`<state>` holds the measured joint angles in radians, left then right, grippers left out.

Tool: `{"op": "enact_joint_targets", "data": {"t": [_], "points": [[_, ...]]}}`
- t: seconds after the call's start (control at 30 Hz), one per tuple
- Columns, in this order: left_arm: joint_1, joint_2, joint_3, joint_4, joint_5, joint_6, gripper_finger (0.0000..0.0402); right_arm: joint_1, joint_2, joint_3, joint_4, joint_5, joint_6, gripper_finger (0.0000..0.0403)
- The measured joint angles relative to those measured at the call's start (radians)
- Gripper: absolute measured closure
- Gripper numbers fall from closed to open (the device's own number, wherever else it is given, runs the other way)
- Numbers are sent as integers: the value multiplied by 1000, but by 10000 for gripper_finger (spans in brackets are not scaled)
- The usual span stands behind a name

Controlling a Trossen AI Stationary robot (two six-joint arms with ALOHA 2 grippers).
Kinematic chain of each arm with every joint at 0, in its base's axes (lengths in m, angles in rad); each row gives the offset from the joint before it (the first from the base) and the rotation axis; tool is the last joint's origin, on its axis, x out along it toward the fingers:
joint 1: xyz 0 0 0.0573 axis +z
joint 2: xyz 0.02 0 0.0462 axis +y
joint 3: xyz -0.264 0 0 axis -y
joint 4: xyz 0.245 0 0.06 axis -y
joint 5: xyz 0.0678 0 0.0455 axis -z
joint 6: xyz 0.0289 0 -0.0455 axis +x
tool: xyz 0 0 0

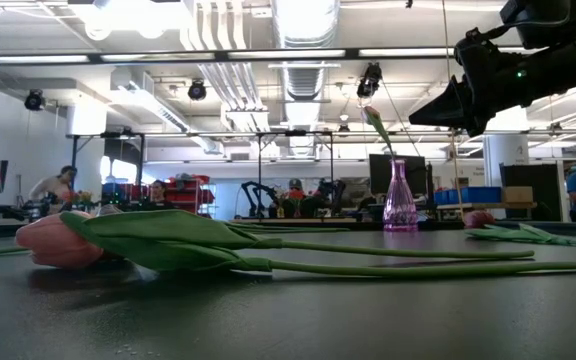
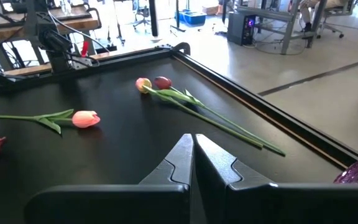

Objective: Sort flowers into vase by color
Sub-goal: Adjust the green vase

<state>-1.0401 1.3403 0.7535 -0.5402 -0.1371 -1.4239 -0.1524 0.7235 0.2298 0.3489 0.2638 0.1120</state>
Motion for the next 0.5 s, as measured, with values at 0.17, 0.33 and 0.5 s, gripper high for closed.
{"op": "enact_joint_targets", "data": {"t": [0.17, 0.33, 0.5], "points": [[0, 0, -4, 5, -53, 0, 365, 0, 0, 0, 0, 0, 0, 394], [0, 0, -4, 11, -109, 0, 365, 0, 0, 0, 0, 0, 0, 394], [0, 0, -4, 17, -125, 0, 365, 0, 0, 0, 0, 0, 0, 394]]}}
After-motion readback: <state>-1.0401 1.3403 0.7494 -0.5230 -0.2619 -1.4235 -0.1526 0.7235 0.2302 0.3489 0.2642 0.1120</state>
